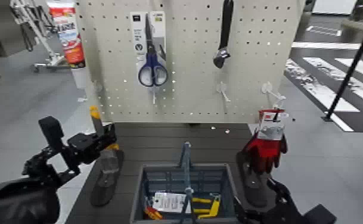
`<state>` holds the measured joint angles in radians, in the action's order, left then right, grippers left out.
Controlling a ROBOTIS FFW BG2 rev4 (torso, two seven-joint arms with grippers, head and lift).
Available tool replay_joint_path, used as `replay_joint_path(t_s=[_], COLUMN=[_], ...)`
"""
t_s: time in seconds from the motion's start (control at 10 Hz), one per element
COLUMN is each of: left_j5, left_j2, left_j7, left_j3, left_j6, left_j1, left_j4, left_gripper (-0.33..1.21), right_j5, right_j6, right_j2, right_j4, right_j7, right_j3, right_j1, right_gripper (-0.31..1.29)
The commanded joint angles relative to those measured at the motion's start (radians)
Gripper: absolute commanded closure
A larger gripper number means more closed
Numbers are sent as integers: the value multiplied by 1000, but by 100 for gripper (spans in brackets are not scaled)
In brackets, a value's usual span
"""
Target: Put the yellow paint brush into the crate.
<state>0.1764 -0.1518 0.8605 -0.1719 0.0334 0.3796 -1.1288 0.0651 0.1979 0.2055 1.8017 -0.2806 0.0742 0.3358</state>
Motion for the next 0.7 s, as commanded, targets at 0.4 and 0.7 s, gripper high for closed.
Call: replay_joint_path(t_s=[0.4, 0.7], left_j5=[95, 172], left_j2=[12, 28], left_j7=[3, 9], left_j3=[-12, 54], left_j6=[-118, -167], left_j1=[-125, -145], left_j4=[-332, -362], left_gripper=[117, 117], right_j5=[-4, -4], right_j6=[-5, -6], right_j2=[-5, -6], right_j4=[11, 11], right_j7=[-2, -5], right_j3=[-13, -13], right_j1=[14, 14], right_gripper=[15, 15])
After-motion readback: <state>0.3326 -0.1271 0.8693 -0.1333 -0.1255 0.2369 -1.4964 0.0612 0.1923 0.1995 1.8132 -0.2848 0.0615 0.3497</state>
